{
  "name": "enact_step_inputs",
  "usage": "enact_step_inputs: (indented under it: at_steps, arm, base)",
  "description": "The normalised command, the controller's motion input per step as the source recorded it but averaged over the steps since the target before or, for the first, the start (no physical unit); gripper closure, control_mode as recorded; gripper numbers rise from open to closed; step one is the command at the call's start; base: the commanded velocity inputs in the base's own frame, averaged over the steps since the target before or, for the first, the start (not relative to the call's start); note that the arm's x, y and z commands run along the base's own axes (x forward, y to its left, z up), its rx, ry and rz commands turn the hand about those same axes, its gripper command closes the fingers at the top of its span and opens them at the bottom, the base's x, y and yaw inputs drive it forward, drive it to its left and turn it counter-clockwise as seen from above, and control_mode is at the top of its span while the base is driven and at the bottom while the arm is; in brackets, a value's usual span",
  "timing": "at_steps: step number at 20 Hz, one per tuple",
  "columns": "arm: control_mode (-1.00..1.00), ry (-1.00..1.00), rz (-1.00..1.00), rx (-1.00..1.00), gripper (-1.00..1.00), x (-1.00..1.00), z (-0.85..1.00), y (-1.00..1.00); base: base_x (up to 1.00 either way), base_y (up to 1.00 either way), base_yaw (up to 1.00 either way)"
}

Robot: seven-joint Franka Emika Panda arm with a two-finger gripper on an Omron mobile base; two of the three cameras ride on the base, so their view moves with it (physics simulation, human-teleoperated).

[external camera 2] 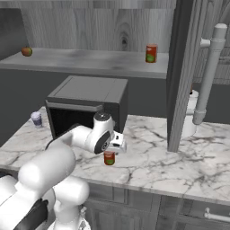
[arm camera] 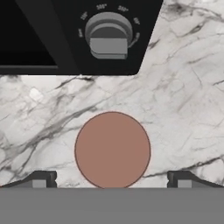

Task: Pick the cans from the counter and place them in their designated side in the cabinet.

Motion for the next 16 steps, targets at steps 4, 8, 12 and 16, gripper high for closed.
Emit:
enact_step_inputs:
  at_steps: [4, 8, 12, 16]
  arm:
    - [-1.00, 0.00, 0.00, 0.00, -1.00, 0.13, -0.08, -0.09]
    - [-1.00, 0.01, 0.00, 0.00, -1.00, 0.14, -0.14, -0.01]
    - [-1.00, 0.01, 0.00, 0.00, -1.00, 0.14, -0.13, 0.00]
    - [-1.00, 0.01, 0.00, 0.00, -1.00, 0.11, -0.14, -0.01]
  base:
    - [0.00, 0.00, 0.00]
    - [0.00, 0.00, 0.00]
    - [0.00, 0.00, 0.00]
    - [0.00, 0.00, 0.00]
